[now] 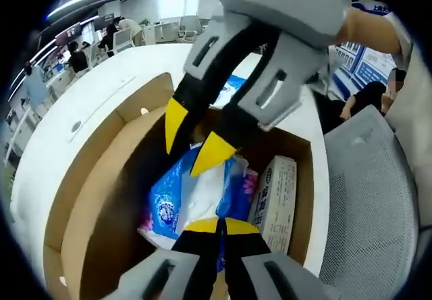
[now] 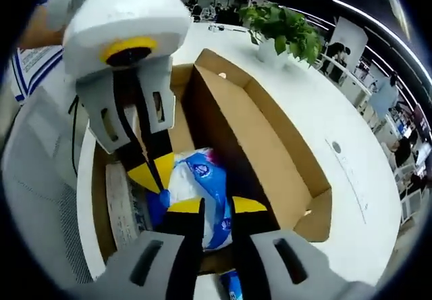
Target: Operate the shoe box by opening the lid, removing the specified soft item, and placing it in the target area until the item is outside and the box remains undamaged.
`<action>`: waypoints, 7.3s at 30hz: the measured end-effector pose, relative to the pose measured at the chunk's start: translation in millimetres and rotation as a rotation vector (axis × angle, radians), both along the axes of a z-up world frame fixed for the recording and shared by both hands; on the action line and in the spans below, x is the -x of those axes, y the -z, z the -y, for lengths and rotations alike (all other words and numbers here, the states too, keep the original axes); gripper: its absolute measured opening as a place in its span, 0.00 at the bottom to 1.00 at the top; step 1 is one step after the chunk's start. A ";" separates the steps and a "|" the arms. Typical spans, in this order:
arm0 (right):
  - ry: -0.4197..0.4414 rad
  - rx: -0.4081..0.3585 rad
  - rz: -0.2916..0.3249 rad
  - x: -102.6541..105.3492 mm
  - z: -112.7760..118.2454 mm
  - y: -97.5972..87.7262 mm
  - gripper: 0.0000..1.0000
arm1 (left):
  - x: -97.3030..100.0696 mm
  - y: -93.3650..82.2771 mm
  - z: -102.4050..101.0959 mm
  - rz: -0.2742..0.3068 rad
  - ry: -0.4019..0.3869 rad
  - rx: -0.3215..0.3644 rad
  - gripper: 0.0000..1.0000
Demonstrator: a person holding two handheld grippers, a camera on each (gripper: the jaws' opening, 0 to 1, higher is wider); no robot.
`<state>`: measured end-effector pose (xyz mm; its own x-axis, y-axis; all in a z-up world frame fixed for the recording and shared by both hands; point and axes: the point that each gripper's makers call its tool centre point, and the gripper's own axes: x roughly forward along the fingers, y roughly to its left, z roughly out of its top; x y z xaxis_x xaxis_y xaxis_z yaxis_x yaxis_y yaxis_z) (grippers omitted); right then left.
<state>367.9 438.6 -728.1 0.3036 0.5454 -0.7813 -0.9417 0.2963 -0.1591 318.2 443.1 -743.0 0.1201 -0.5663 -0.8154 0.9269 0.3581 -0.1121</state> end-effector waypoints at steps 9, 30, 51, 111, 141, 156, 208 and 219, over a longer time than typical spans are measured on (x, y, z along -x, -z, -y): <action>0.056 0.077 -0.040 -3.5 5.7 18.3 0.00 | -0.5 -2.1 -3.2 0.005 -0.014 0.009 0.00; 0.035 -0.032 -0.022 5.1 -11.8 -29.9 0.00 | 6.2 -40.0 -18.2 0.058 -0.067 0.000 0.00; -0.054 -0.114 0.065 12.4 -15.8 -106.6 0.00 | 9.9 -109.3 -13.1 0.117 -0.113 0.046 0.00; 0.105 -0.075 -0.009 2.9 217.6 -113.0 0.00 | 1.4 -119.2 227.8 0.060 0.199 0.180 0.00; 0.099 0.053 -0.023 -31.7 303.8 -73.6 0.00 | -35.8 -79.2 310.0 -0.047 0.279 0.224 0.00; 0.133 0.192 0.020 -45.2 350.1 -50.0 0.00 | -52.5 -59.9 357.2 -0.078 0.241 0.277 0.00; 0.180 0.281 0.105 -49.9 367.9 -22.3 0.06 | -50.5 -31.5 361.1 -0.039 0.159 0.239 0.13; 0.262 0.236 0.119 -38.6 363.0 -52.2 0.19 | -50.9 -59.8 327.8 0.009 0.122 0.241 0.26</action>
